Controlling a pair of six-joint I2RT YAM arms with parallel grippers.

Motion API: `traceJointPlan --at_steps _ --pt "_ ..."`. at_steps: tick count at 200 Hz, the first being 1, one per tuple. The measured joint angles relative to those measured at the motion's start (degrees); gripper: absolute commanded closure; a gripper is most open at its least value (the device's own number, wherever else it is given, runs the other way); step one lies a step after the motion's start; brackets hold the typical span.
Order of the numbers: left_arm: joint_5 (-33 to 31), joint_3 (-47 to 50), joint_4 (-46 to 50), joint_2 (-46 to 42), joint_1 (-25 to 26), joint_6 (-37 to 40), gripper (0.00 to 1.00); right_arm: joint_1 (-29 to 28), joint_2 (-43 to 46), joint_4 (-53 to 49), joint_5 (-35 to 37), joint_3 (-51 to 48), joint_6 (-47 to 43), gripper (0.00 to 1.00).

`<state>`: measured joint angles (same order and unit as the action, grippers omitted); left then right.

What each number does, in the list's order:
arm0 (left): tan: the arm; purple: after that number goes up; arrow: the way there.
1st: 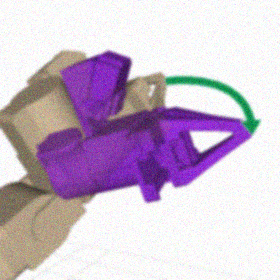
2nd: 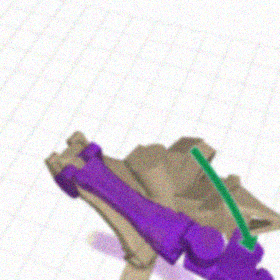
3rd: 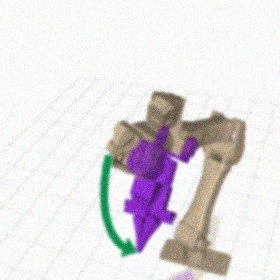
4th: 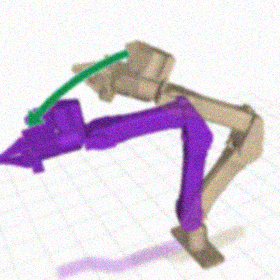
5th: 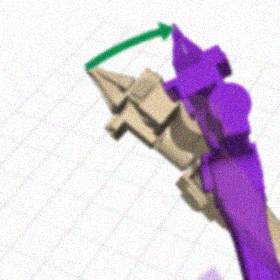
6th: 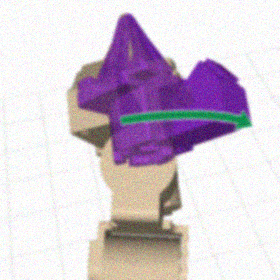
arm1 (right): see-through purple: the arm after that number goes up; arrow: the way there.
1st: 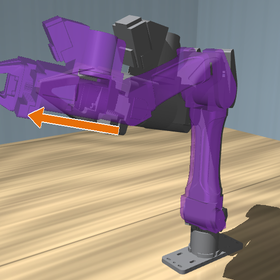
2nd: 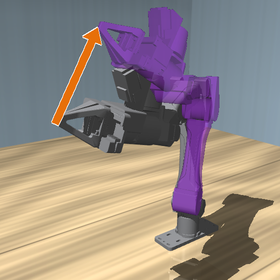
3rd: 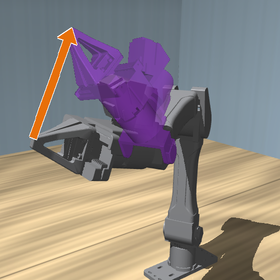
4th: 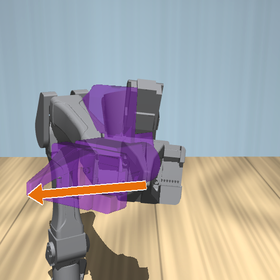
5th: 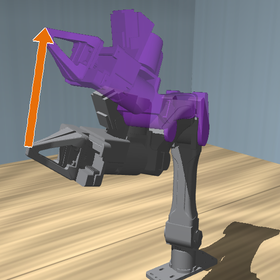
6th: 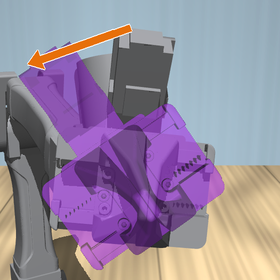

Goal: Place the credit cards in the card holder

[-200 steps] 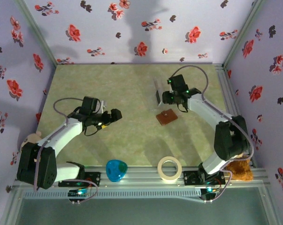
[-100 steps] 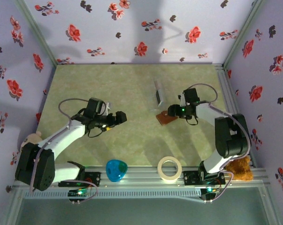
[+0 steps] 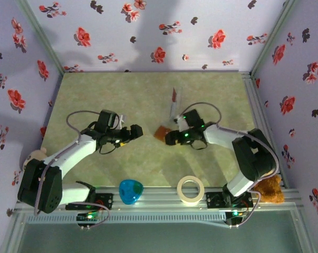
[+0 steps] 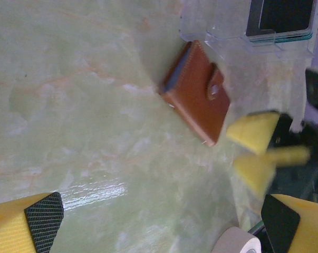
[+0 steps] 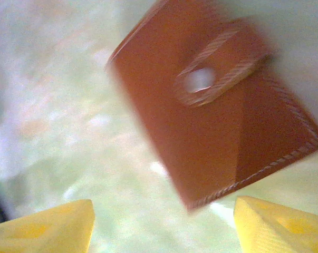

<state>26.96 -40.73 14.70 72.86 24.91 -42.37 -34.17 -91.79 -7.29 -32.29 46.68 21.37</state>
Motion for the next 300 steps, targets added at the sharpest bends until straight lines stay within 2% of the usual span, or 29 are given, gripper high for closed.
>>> traceJointPlan --at_steps 12,25,42,71,83,102,111,129,174,203,243,288,293,300 --pt "0.0 0.4 0.2 -0.1 0.0 0.0 0.0 -3.8 0.8 1.5 -2.4 0.0 1.2 0.27" --pt "0.0 0.5 0.5 0.0 0.0 -0.2 0.0 -4.9 2.3 1.4 -3.1 0.0 1.4 0.26" --pt "0.1 0.5 0.3 0.4 0.0 -0.4 0.01 -2.9 4.3 -2.3 0.1 1.5 0.5 0.27" --pt "0.8 0.5 0.2 1.9 0.1 -0.8 0.11 1.5 3.8 -7.8 8.1 6.4 -2.3 0.32" --pt "1.1 0.5 -0.2 2.2 0.2 -1.2 0.18 1.9 2.2 -7.7 8.9 7.2 -2.5 0.34" --pt "1.6 0.4 -1.1 3.4 0.3 -1.3 0.22 0.9 -1.7 -6.3 9.0 7.5 -1.4 0.37" --pt "1.8 0.4 -1.5 4.5 0.5 -1.3 0.23 -0.1 -3.7 -5.6 9.0 7.5 -0.6 0.4" --pt "1.8 0.5 -3.4 6.8 1.6 -2.4 0.27 -2.3 -6.5 -2.6 9.5 8.1 0.4 0.52" --pt "2.8 0.3 -8.2 14.0 3.3 -3.7 0.38 -5.2 -10.9 0.9 9.6 8.9 2.4 0.62" --pt "2.9 -1.7 -8.3 19.3 3.3 -3.4 0.38 -6.5 -11.3 1.2 10.4 9.7 2.7 0.67" --pt "3.5 -3.1 -9.1 21.4 3.3 -2.7 0.39 -9.3 -11.6 1.5 11.5 9.7 2.6 0.71" --pt "3.1 -4.5 -6.9 22.1 3.3 0.8 0.44 -11.7 -12.7 3.8 11.2 9.9 2.7 0.76" --pt "2.9 -4.8 -6.5 22.2 3.3 1.2 0.45 -12.0 -12.7 4.0 11.1 9.9 2.8 0.78" --pt "2.6 -5.1 -6.0 22.4 3.3 1.8 0.46 -12.3 -12.7 4.2 11.1 9.8 2.8 0.87"
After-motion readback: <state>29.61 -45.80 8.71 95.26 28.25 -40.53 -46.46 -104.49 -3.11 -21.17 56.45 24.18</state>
